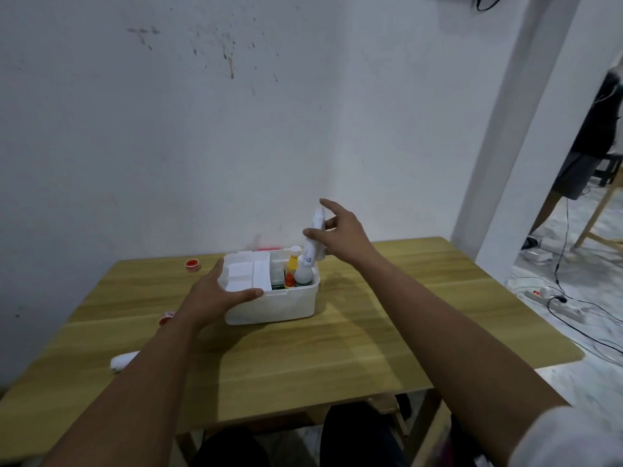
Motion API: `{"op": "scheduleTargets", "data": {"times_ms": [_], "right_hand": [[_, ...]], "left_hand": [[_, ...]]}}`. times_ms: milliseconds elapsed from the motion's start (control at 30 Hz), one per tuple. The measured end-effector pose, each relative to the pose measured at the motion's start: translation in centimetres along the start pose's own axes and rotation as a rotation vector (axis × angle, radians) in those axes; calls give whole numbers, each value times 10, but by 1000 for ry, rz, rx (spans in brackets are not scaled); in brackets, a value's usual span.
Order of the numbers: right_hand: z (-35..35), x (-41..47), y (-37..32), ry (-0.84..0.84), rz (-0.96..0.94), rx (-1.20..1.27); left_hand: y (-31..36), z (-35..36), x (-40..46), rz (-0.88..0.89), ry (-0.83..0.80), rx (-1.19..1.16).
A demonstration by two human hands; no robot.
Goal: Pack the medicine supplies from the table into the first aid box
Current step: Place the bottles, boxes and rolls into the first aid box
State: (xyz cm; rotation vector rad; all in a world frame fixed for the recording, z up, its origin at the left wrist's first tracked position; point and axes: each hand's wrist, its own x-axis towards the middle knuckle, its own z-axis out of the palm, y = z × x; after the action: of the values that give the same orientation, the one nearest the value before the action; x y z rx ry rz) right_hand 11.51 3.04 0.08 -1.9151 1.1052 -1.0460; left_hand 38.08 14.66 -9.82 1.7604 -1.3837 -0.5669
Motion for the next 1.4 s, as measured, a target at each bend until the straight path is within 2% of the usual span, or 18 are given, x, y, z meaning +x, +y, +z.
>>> {"op": "scheduleTargets", "data": {"times_ms": [267,400,500,800,900,1133,1267,1333,1400], "right_hand": [[42,-37,19,72,-127,-31],[54,-54,36,100,-255,-198],[58,-62,43,136,-314,-215],[63,-65,52,219,-268,-154],[59,-61,52,181,-239,-149],[61,-66,64,185,-451,-414],[55,-57,59,124,-427,-410],[48,-45,54,74,-403,-353],[42,-35,48,4,-334,-276]], "left_hand": [[-3,-1,2,-16,-3,5],[-4,-1,3,-28,1,24],[-5,-1,4,-39,7,30],[-2,-1,2,-8,0,30],[-3,-1,4,-18,-3,45],[-5,-1,7,-47,-19,64],[1,-4,2,-51,-27,32],[8,-9,-3,-38,-66,-9],[13,-18,-9,-84,-31,-59]]}}
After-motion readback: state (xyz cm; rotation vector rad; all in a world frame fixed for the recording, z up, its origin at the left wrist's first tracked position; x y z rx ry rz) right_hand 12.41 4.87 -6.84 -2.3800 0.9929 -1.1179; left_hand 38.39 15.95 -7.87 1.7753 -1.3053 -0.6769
